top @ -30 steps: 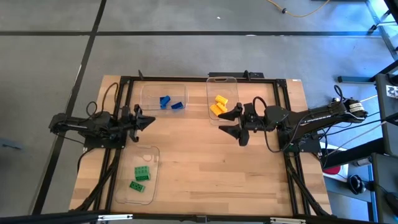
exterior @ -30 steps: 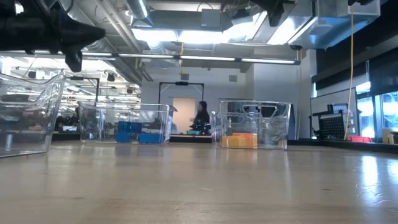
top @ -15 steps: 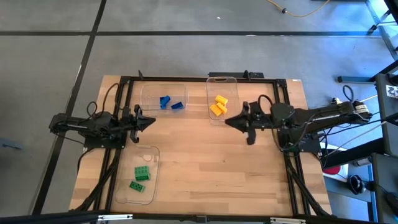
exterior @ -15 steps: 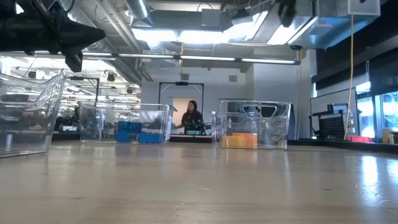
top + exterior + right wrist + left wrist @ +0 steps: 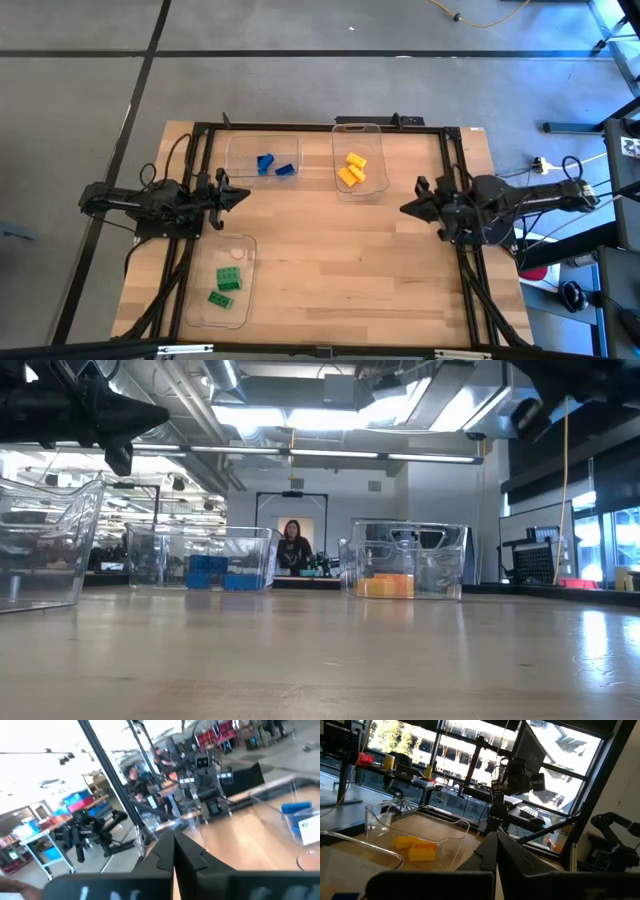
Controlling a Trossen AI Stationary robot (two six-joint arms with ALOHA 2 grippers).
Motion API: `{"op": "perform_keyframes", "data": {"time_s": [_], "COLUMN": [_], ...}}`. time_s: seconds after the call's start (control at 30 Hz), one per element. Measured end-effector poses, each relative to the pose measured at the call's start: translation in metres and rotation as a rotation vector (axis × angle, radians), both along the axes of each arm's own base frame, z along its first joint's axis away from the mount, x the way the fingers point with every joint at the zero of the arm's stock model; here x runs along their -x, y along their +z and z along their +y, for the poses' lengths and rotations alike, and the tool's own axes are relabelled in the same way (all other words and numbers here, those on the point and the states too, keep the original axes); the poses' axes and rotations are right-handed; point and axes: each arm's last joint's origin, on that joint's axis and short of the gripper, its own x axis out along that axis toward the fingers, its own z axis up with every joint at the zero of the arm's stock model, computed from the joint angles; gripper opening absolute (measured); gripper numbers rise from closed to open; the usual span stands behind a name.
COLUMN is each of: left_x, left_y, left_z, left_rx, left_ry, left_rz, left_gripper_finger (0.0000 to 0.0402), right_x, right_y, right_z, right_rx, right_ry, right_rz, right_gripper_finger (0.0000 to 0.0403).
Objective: Sort & place blocks by color
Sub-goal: Return to Home Position
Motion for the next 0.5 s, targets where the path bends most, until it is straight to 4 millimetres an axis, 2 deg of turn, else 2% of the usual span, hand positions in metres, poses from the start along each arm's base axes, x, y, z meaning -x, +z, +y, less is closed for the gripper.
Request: {"op": "perform_keyframes", "data": {"time_s": [0.27,0.5], "left_x": [0.0,0.0], "left_y": [0.0,0.0], "left_z": [0.0,0.0], "left_rx": [0.0,0.0], "left_ry": [0.0,0.0], "left_rz": [0.0,0.0], "left_gripper_finger": [0.0,0.0], "right_x": [0.026,0.041], "right_y": [-0.013,-0.031], "right_z": [-0.003,-0.005], "right_rx": [0.036,0.027], "right_ry": [-0.008,-0.023], "right_rz": [-0.121,-0.216], "right_gripper_finger": [0.0001,0.0]}}
